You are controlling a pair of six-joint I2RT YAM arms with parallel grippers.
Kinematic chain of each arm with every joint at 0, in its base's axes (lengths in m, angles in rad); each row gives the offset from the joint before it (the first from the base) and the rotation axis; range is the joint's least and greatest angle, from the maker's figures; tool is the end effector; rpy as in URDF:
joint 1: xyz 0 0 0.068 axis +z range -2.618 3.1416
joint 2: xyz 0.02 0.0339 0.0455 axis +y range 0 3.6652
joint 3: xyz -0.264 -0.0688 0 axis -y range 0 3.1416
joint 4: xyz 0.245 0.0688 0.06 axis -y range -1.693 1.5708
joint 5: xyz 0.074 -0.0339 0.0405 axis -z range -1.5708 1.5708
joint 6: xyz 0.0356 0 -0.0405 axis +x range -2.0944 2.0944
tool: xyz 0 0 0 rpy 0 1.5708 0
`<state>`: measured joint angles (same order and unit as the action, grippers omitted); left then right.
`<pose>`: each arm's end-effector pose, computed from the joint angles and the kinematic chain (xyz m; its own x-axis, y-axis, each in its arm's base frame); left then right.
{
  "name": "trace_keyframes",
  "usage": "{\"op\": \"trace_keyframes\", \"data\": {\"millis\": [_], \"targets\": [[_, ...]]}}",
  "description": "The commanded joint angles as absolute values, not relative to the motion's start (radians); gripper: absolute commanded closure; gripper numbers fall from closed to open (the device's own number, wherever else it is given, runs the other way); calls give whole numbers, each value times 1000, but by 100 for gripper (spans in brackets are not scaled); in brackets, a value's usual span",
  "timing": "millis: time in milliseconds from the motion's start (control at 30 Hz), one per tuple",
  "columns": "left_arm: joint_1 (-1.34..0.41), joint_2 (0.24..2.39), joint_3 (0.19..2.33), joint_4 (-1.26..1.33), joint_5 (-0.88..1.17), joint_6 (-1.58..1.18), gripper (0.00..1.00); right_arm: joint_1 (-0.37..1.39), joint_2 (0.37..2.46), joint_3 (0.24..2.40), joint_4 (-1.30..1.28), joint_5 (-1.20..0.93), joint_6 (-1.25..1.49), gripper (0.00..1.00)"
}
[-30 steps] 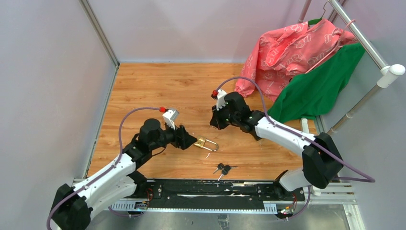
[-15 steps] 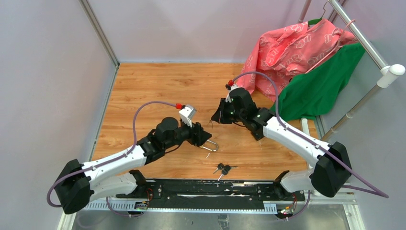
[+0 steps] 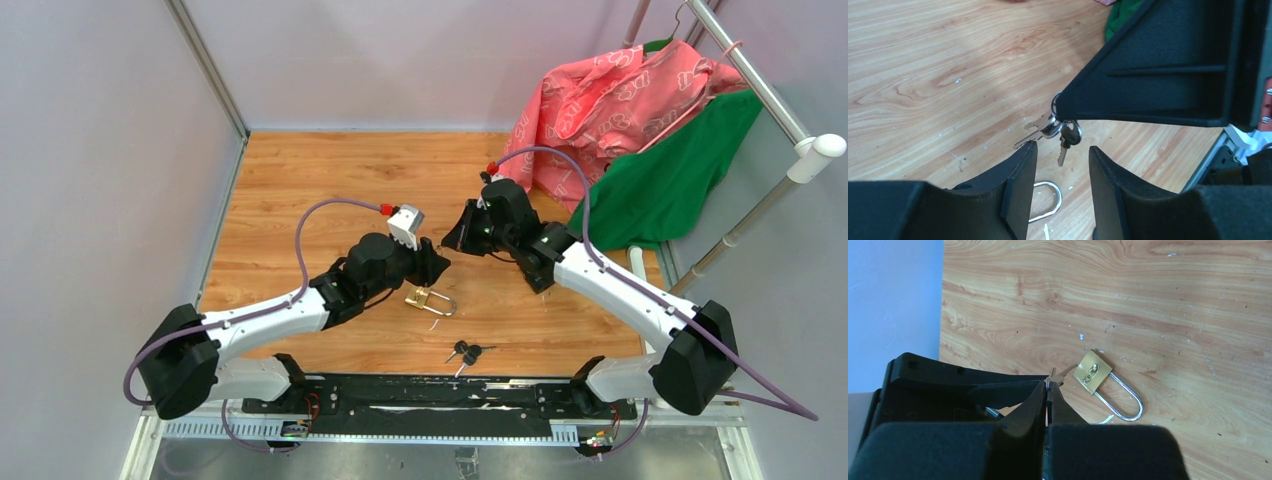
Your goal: Unlock with the key
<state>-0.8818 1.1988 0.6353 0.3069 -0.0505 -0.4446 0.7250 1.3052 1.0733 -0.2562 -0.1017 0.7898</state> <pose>0.1725 -0.2066 0.2515 -0.4639 -0.1124 -0.8787 0.5985 0.6915 -0.4044 0.2218 0.2014 0.3190 -0.7633 0.2677 -0.5880 -0.2624 0.7032 0.6608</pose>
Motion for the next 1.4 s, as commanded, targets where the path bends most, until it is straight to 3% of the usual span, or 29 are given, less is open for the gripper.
{"op": "trace_keyframes", "data": {"millis": [0,233,500,733,767,833,867,933,1167,1367], "targets": [[-897,1234,671,343,-105,-416,54,736,1267,1097,-287,-67,823,100],[-913,1270,698,344,-113,-394,64,736,1261,1098,-296,-63,830,100],[-936,1278,718,343,-110,-364,100,737,1258,1091,-311,-55,841,100],[-940,1219,695,304,-79,-358,100,735,1246,1067,-295,-50,789,100],[-940,1211,702,276,-62,-357,100,735,1247,1063,-278,-67,763,93],[-940,1206,735,201,-20,-354,100,734,1246,1052,-257,-99,701,50],[-940,1211,752,148,5,-352,100,733,1244,1047,-246,-106,659,35],[-940,1229,809,23,56,-361,100,731,1235,1028,-240,-109,572,23],[-940,1265,941,-345,183,-384,100,713,1087,862,-72,-240,353,27],[-940,1235,954,-466,328,-363,100,701,970,735,111,-424,290,32]]}}
